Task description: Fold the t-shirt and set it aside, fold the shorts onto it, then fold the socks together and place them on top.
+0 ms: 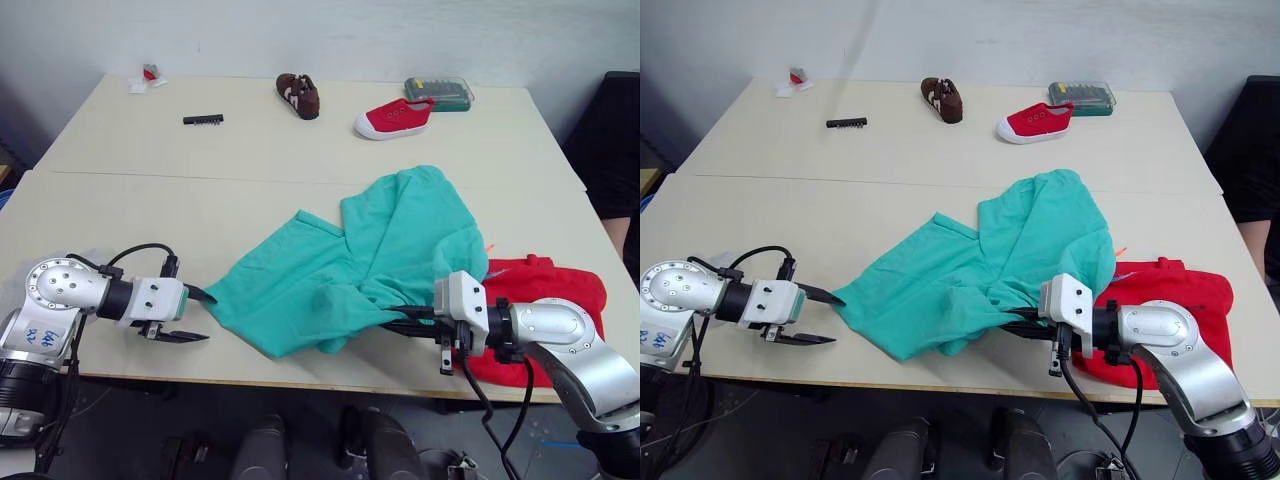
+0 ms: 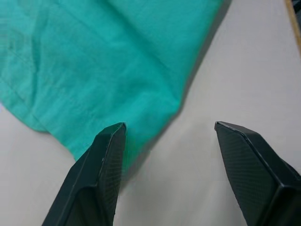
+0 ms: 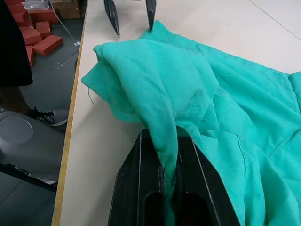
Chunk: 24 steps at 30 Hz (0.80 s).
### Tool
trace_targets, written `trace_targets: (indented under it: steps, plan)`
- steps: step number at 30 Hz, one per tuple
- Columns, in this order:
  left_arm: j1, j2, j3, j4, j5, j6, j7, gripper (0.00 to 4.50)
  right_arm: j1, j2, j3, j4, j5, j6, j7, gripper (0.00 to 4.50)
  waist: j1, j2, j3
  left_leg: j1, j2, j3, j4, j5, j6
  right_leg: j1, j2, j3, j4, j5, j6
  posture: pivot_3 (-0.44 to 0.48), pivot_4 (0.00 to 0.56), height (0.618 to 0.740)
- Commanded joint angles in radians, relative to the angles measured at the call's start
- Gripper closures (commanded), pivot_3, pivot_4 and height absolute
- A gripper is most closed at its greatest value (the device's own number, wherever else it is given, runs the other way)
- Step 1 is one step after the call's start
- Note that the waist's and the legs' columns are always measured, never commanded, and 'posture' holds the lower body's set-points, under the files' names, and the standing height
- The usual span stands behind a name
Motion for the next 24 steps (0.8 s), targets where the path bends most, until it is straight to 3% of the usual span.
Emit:
trace_targets:
  steps: [1,4,10,21,24]
  plan:
    - [-0.043,-0.027,-0.022,0.064,0.067,-0.119,0.066,1.38,0.011,-0.005,-0.028,-0.05,0.028,0.011,-0.016,4.5,0.0,0.0,0.0,0.0,0.0,0.0,0.0,0.0,0.0,0.0,0.0,0.0,0.0,0.0,0.0,0.0,0.15,0.74]
    - [-0.073,-0.05,-0.049,0.122,0.104,-0.179,0.091,1.38,0.009,0.006,-0.045,-0.066,0.066,0.041,-0.033,4.5,0.0,0.0,0.0,0.0,0.0,0.001,0.0,0.0,0.0,0.0,0.0,0.0,0.0,0.001,0.001,0.0,0.15,0.74]
    - [-0.122,-0.097,-0.088,0.18,0.131,-0.216,0.125,1.38,-0.096,0.036,-0.165,-0.109,0.33,0.225,-0.147,4.5,0.001,0.003,-0.001,0.001,0.0,0.002,0.001,0.002,0.002,0.0,-0.001,0.002,0.0,0.004,0.001,0.0,0.15,0.74]
    - [-0.166,-0.156,-0.095,0.276,0.143,-0.166,0.215,1.38,-0.105,0.008,-0.173,-0.138,0.368,0.275,-0.159,4.5,0.02,0.004,-0.002,0.001,-0.001,0.003,0.001,0.002,0.003,0.001,-0.002,0.002,-0.001,0.005,0.002,0.0,0.15,0.74]
    - [-0.174,-0.171,-0.093,0.293,0.129,-0.145,0.219,2.3,-0.11,0.006,-0.174,-0.134,0.369,0.276,-0.157,4.5,0.021,0.004,-0.002,0.001,-0.001,0.003,0.001,0.002,0.003,0.001,-0.002,0.002,-0.001,0.005,0.003,0.0,0.15,0.74]
